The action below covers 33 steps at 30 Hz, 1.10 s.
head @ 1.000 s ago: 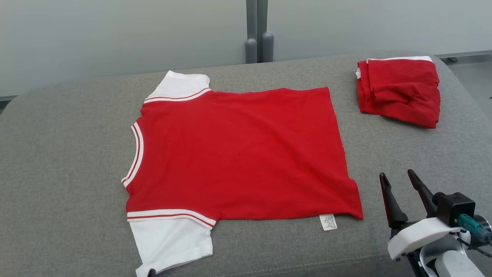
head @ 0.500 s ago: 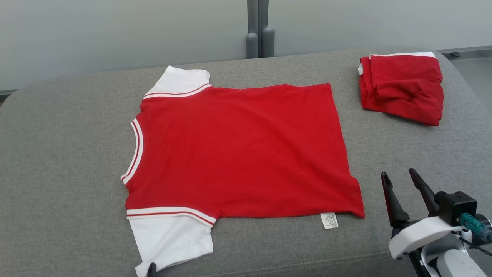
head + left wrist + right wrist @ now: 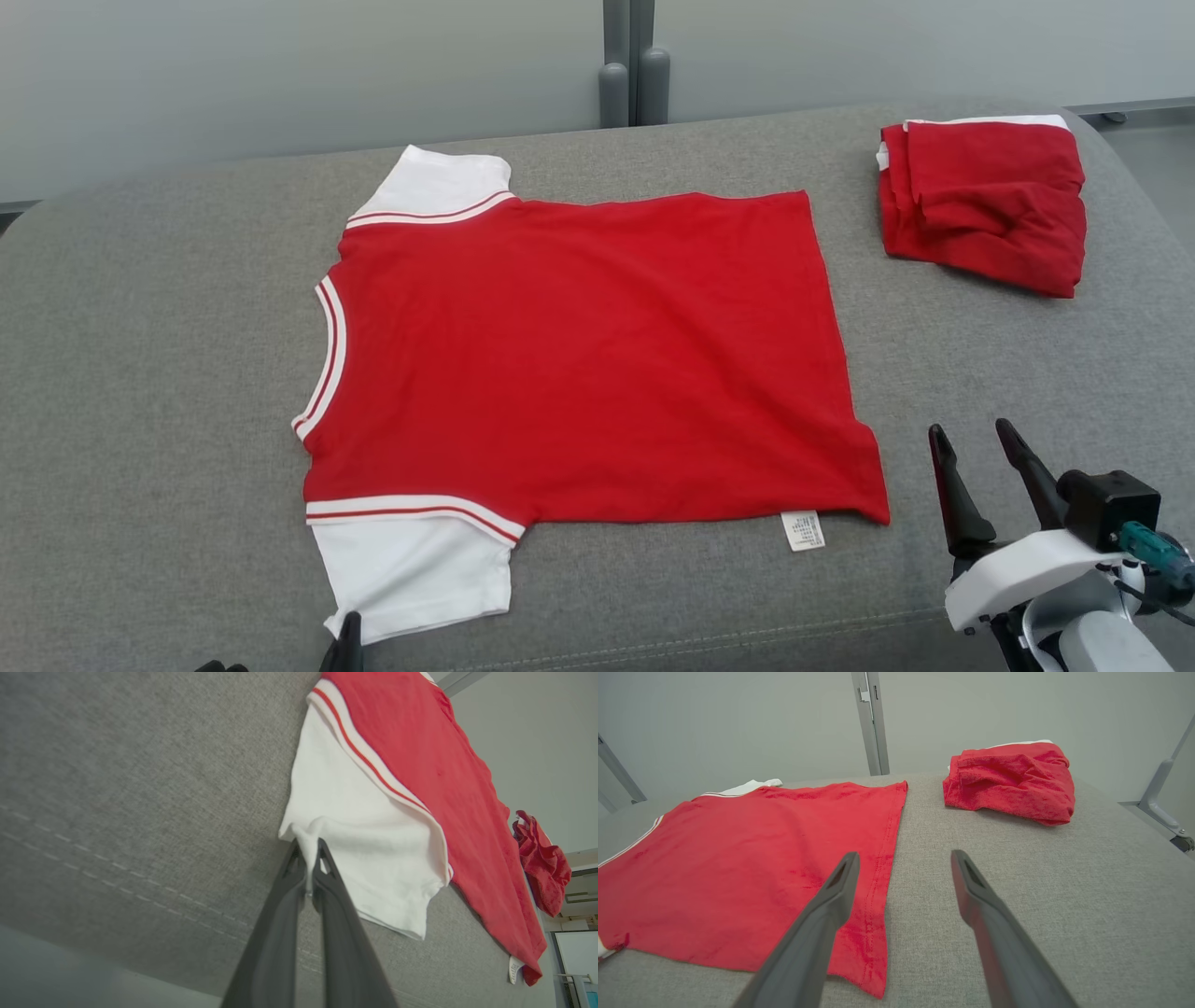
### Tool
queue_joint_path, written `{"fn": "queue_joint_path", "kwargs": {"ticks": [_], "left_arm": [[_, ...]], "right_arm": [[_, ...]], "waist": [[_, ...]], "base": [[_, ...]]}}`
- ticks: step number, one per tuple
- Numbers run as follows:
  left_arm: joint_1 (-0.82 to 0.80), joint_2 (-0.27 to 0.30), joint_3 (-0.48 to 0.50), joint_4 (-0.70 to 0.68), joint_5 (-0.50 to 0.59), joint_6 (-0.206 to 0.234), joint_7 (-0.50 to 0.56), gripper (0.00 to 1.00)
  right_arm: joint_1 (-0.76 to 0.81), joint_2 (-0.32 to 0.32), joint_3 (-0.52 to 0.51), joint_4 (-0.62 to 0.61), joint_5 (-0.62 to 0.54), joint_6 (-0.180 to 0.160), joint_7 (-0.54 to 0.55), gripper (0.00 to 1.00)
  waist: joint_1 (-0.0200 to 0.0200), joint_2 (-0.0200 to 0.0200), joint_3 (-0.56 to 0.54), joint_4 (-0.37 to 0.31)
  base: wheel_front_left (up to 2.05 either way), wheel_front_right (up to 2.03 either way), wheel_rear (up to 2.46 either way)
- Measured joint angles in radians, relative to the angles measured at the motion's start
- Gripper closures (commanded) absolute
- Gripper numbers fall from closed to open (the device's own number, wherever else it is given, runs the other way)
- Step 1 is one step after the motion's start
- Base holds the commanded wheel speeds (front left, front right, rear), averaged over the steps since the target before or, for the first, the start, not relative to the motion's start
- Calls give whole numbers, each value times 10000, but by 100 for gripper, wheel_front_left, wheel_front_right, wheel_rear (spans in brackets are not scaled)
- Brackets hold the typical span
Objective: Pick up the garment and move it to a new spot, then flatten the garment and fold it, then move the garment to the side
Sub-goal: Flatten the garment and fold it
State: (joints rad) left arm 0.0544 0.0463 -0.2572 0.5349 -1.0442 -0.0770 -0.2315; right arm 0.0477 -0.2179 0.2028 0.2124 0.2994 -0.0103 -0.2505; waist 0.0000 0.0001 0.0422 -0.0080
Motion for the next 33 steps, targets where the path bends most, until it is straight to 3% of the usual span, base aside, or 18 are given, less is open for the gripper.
{"fn": "queue_joint_path", "kwargs": {"ticks": [6,12,23,27,30,32,33], "left_arm": [[-55,-6,63,-397,19,-121,-86,100],[-87,-8,-84,-773,188,-205,-161,100],[-227,-8,-456,-1292,627,-278,-163,100],[-237,-8,-476,-1335,715,-280,-167,100],[-237,-8,-474,-1388,725,-280,-167,100],[-237,-8,-464,-1407,754,-280,-169,100],[-237,-8,-447,-1415,754,-280,-169,100]], "right_arm": [[318,696,-525,798,1319,65,10,0],[468,1400,-828,1528,2556,376,234,0],[127,1739,-1377,2729,4475,878,662,0],[-223,1733,-1304,3014,4612,984,773,1],[-433,1724,-1204,3198,4740,1070,851,6],[-551,1705,-1110,3333,4755,1095,861,18],[-617,1680,-1058,3404,4763,1152,901,29]], "waist": [[0,0,52,120],[0,0,117,339],[0,0,320,820],[0,0,447,981],[0,0,547,1081],[0,0,602,1143],[0,0,624,1168]], "base": [[0,0,0],[0,0,0],[0,0,0],[0,0,0],[0,0,0],[0,0,0],[0,0,0]]}}
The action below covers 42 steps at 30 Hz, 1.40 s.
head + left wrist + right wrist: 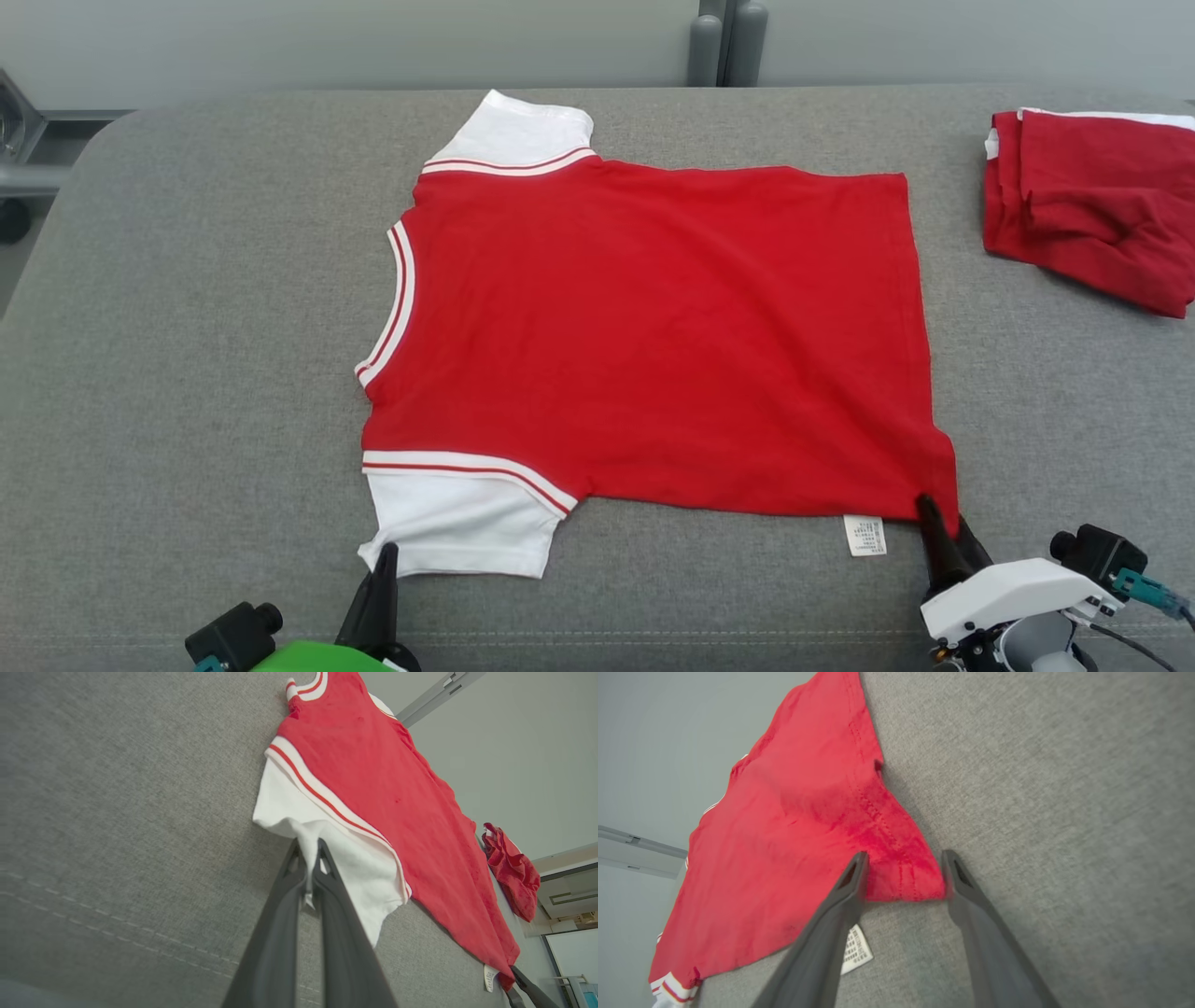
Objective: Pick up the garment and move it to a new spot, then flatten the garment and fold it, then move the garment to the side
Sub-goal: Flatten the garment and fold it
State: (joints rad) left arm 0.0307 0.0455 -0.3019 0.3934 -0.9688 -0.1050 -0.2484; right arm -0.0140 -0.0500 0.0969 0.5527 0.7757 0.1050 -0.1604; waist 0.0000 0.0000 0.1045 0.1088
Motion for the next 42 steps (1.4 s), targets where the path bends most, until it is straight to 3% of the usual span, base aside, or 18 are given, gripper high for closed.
{"fn": "queue_joint_path", "kwargs": {"ticks": [1,2,4,6,10,12,23,31,42], "left_arm": [[0,0,17,-8,0,0,0,100],[0,0,27,-27,0,0,0,100],[0,0,36,-59,2,0,0,100],[0,0,46,-98,44,0,0,100],[0,0,59,-155,44,0,0,100],[1,0,92,-188,44,-2,0,100],[1,-10,754,-920,90,-6,-4,100],[-9,-23,1630,-2188,65,-54,-4,100],[993,-25,1659,-2980,136,-92,-4,100]], "right_arm": [[-60,-13,35,54,2,2,21,39],[-104,-13,59,105,12,4,27,56],[-171,-13,138,207,17,6,31,75],[-187,-12,222,268,84,50,40,83],[-187,-10,341,324,153,92,40,88],[-186,-10,437,341,161,94,40,100],[-241,-38,617,111,357,180,-15,100],[-456,-529,552,-1016,917,182,-58,100],[246,-1112,1026,-1674,1174,182,663,100]], "waist": [[0,0,15,19],[0,0,24,33],[0,0,33,52],[0,0,35,63],[0,0,23,66],[0,0,14,49],[0,1,-142,-321],[0,1,-471,-454],[0,0,-929,-462]], "base": [[0,0,0],[0,0,0],[0,0,0],[0,0,0],[0,0,0],[0,0,0],[0,0,0],[0,0,0],[0,0,0]]}}
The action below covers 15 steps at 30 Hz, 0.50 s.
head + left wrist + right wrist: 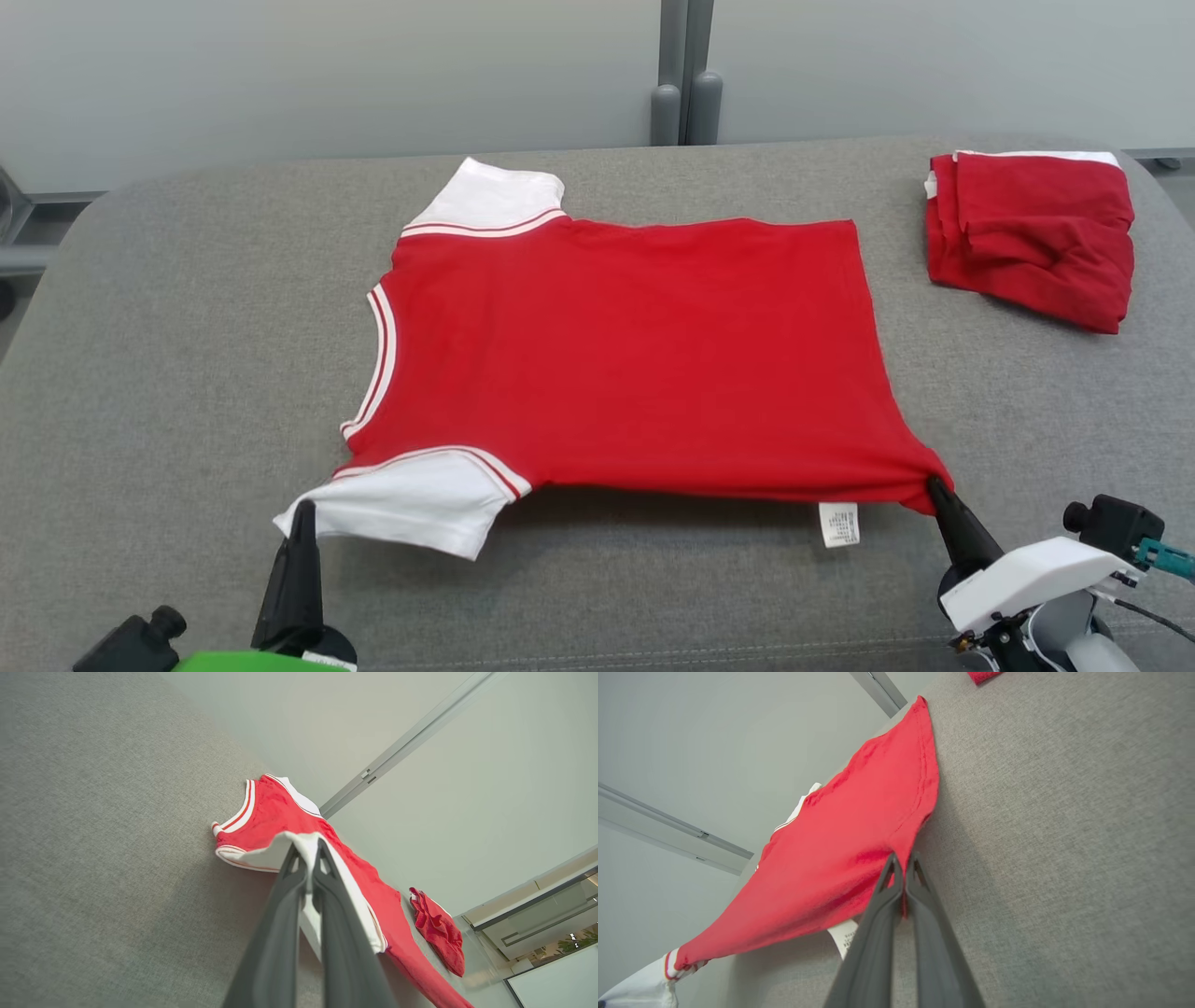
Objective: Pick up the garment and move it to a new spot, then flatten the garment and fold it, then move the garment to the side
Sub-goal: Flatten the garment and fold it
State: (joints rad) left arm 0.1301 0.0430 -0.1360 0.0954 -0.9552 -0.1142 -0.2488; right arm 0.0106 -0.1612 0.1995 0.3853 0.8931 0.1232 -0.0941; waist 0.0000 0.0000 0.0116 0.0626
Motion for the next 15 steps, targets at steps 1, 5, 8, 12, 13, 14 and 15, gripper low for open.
{"fn": "queue_joint_path", "kwargs": {"ticks": [1,5,8,12,13,14,15], "left_arm": [[129,0,56,-77,-4,2,0,100],[586,2,203,-389,-6,102,0,100],[878,4,199,-445,127,104,0,100],[927,10,-21,-487,539,104,0,100],[927,21,-111,-493,548,105,0,100],[927,29,-226,-485,627,134,0,100],[925,31,-351,-453,805,134,0,100]], "right_arm": [[83,-40,13,-25,2,0,59,100],[393,-150,19,-201,146,2,215,100],[560,-247,6,-299,146,2,247,100],[589,-322,36,-433,144,2,349,100],[589,-341,65,-449,144,2,387,100],[589,-366,96,-451,144,2,476,100],[588,-389,138,-443,144,2,577,100]], "waist": [[0,0,-8,-1],[0,0,-13,-1],[0,0,3,12],[0,0,12,14],[0,0,12,11],[0,0,14,7],[0,0,16,1]], "base": [[0,0,0],[0,0,0],[0,0,0],[0,0,0],[0,0,0],[0,0,0],[0,0,0]]}}
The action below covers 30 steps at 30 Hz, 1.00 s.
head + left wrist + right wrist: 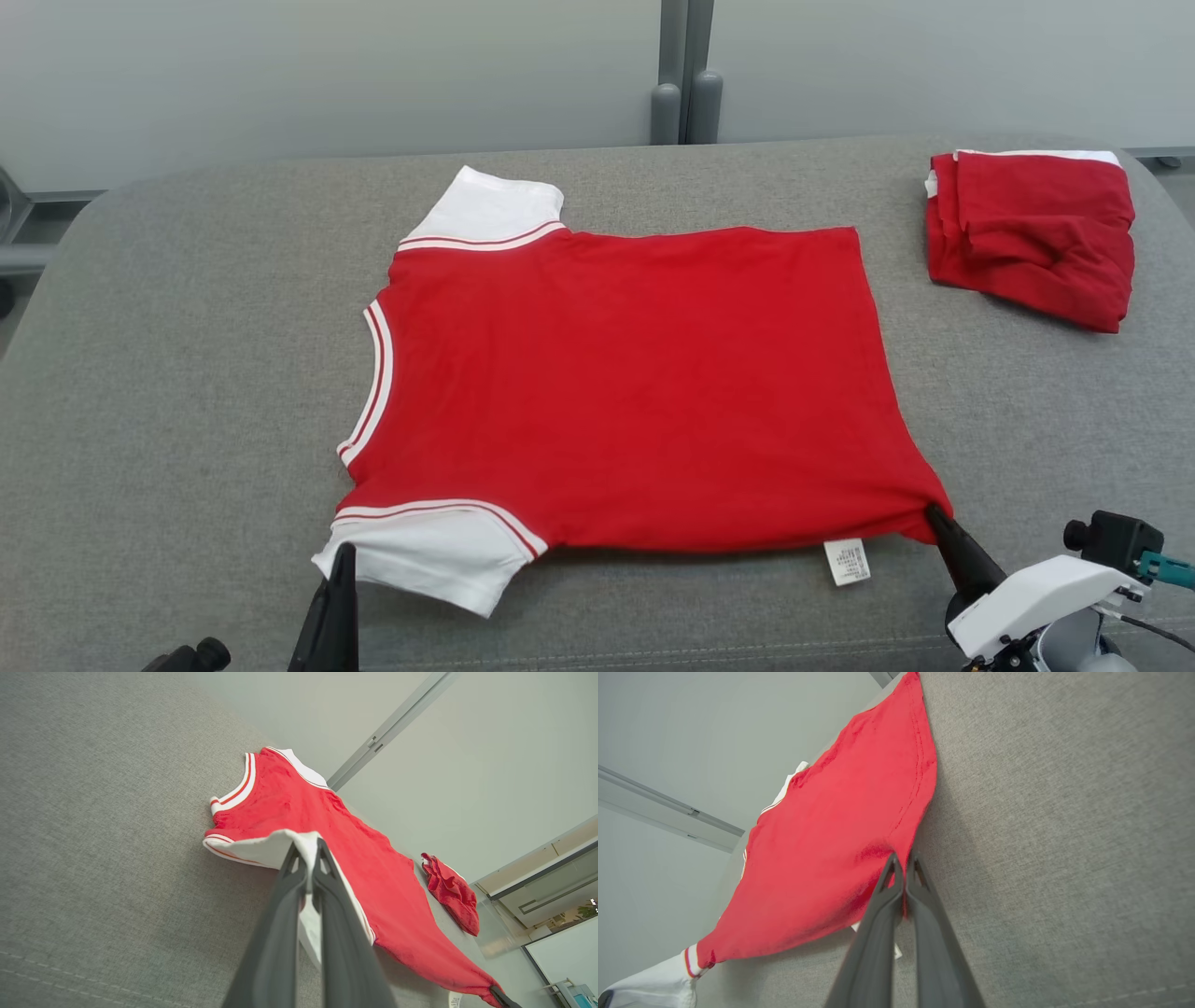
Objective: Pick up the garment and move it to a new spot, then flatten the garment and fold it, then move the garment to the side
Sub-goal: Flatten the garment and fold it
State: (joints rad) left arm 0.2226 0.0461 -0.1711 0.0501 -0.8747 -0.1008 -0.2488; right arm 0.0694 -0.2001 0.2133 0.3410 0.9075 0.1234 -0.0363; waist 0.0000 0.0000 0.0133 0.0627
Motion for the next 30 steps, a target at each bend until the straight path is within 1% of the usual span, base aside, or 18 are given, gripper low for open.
{"fn": "queue_joint_path", "kwargs": {"ticks": [2,6,10,13,19,21,25,30], "left_arm": [[-19,10,-161,82,259,42,0,100],[-306,94,-290,161,368,44,21,100],[-1218,171,-357,180,518,61,159,100],[-1905,192,-345,339,652,151,288,100],[-3259,167,-309,926,802,345,474,100],[-3703,138,-284,1145,805,416,529,100],[-4606,82,-270,1661,867,581,600,100],[-5545,73,-397,2456,1070,648,729,100]], "right_arm": [[-5,-29,127,56,-2,0,221,100],[-156,-107,301,146,-17,-2,591,100],[-833,-272,303,148,-17,-4,957,100],[-1390,-368,305,148,-15,-33,1302,100],[-2516,-504,222,284,125,-222,2040,100],[-2931,-552,192,385,128,-422,2220,100],[-3773,-610,130,575,128,-596,2508,100],[-4611,-627,174,982,67,-765,2819,100]], "waist": [[0,0,5,-14],[0,0,86,-49],[0,0,291,-73],[0,0,505,-86],[0,0,1082,-110],[0,0,1304,-120],[0,0,1787,-145],[0,0,2395,-178]], "base": [[0,0,0],[0,0,0],[0,0,0],[0,0,0],[0,0,0],[0,0,0],[0,0,0],[0,0,0]]}}
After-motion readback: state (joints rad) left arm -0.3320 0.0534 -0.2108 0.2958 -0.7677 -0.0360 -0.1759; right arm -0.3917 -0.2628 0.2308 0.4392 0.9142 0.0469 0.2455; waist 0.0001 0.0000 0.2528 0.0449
